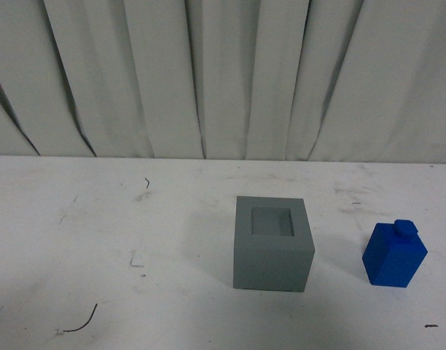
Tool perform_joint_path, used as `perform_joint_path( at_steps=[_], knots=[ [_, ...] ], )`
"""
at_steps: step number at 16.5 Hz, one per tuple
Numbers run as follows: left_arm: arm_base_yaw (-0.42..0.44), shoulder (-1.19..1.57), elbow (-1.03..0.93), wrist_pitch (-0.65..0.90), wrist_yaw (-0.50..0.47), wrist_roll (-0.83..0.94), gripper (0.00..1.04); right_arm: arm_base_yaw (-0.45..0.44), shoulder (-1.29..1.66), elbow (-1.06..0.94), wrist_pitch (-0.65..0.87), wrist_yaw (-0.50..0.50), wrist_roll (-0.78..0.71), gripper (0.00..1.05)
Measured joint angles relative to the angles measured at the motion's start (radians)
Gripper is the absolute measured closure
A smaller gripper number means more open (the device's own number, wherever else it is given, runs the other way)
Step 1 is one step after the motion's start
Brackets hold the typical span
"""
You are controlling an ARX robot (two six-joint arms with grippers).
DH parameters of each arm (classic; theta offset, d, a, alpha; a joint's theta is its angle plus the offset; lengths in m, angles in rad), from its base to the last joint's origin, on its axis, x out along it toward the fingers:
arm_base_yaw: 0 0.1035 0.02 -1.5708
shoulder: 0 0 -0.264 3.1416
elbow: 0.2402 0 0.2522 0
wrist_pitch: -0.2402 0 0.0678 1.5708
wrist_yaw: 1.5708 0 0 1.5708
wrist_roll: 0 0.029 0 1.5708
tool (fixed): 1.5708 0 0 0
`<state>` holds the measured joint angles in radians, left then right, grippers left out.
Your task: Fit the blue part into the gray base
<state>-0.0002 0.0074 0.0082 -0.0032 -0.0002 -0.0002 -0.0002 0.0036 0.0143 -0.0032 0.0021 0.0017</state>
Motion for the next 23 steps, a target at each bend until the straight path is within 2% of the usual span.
perform_joint_path(
  at_steps=[23],
  knots=[
    [0.0,0.0,0.0,0.0,0.0,0.0,0.07,0.0,0.0,0.0,0.0,0.0,0.0,0.06]
  ],
)
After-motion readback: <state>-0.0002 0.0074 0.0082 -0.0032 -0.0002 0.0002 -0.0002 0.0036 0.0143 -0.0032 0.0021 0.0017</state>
